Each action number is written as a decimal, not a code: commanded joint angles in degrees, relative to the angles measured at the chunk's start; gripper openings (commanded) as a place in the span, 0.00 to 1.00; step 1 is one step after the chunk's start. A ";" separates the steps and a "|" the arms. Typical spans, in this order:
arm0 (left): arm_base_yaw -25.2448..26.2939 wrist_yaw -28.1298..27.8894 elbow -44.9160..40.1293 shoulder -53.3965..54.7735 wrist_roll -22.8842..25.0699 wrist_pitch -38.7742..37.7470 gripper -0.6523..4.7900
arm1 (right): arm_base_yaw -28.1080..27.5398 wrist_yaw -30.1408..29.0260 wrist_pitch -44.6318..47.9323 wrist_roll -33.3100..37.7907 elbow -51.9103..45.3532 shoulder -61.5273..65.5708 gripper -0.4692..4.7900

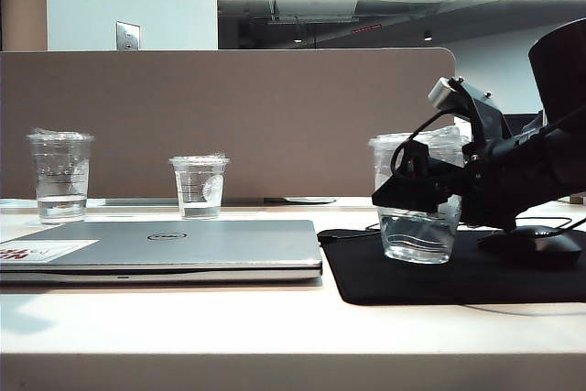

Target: Pick up the coffee cup on the right and place it on the right side of the laptop.

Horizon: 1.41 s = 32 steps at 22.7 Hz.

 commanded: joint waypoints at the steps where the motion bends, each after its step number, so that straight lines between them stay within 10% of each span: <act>1: -0.04 0.24 0.42 -0.09 0.04 0.74 0.11 | 0.04 -1.66 1.05 -0.07 0.17 -0.20 1.00; 20: -0.04 0.24 0.42 -0.09 0.04 0.74 0.11 | -1.44 -3.43 -7.96 -0.09 -2.86 -9.84 1.00; 32: -0.04 0.24 0.42 -0.09 0.04 0.74 0.11 | -1.49 -3.50 -30.64 -1.86 -4.22 -25.27 1.00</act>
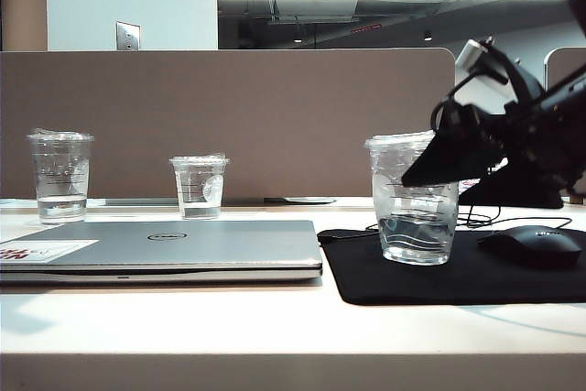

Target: Pick up the coffee cup on the right and place it on the right side of the laptop.

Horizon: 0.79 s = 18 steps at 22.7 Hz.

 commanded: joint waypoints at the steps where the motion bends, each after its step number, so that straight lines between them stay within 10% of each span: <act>1: -0.02 0.28 0.42 -0.07 0.04 0.74 0.11 | 0.02 -0.17 -5.62 -0.76 0.17 -5.20 1.00; 6: -0.02 0.26 0.42 -0.07 0.04 0.74 0.11 | 0.00 0.28 -13.66 -0.79 0.20 -14.01 0.93; 11: -0.02 0.28 0.42 -0.07 0.04 0.74 0.11 | 0.02 5.11 -22.45 -0.81 0.22 -23.89 0.06; 18: -0.02 0.26 0.42 -0.07 0.04 0.74 0.11 | 0.04 15.21 -32.59 -3.58 -0.33 -39.23 0.09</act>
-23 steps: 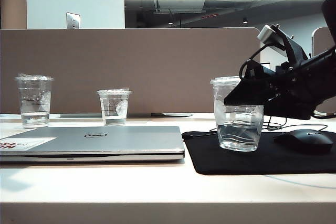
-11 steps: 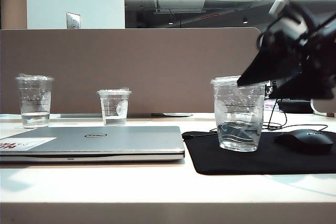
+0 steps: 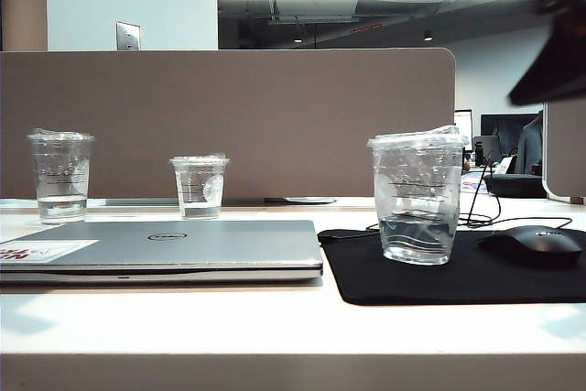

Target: Pick up the coffee cup on the right and place it on the right side of the laptop.

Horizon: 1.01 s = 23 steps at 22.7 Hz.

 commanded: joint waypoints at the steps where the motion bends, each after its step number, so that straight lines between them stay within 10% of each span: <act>1: 0.00 0.24 0.42 -0.09 0.04 0.74 0.11 | 0.04 2.34 -1.01 -4.66 -0.79 -6.34 0.09; 23: 0.00 0.24 0.42 -0.09 0.04 0.74 0.11 | -8.46 4.94 6.36 -5.46 -25.11 -45.72 0.09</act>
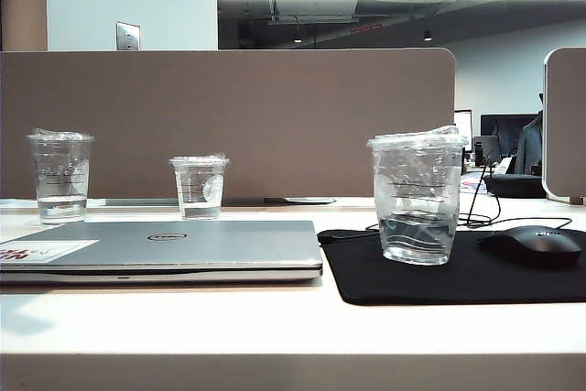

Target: Pick up the coffee cup on the right and place it on the right side of the laptop.

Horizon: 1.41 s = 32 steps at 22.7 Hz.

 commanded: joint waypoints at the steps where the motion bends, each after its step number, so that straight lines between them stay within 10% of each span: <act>1: -0.02 0.26 0.42 -0.09 0.04 0.77 0.11 | 0.04 0.17 6.56 0.09 -2.01 -0.11 0.09; 32: -0.02 0.24 0.42 -0.09 0.04 0.79 0.11 | -7.52 3.41 3.39 6.25 -2.01 -0.11 0.09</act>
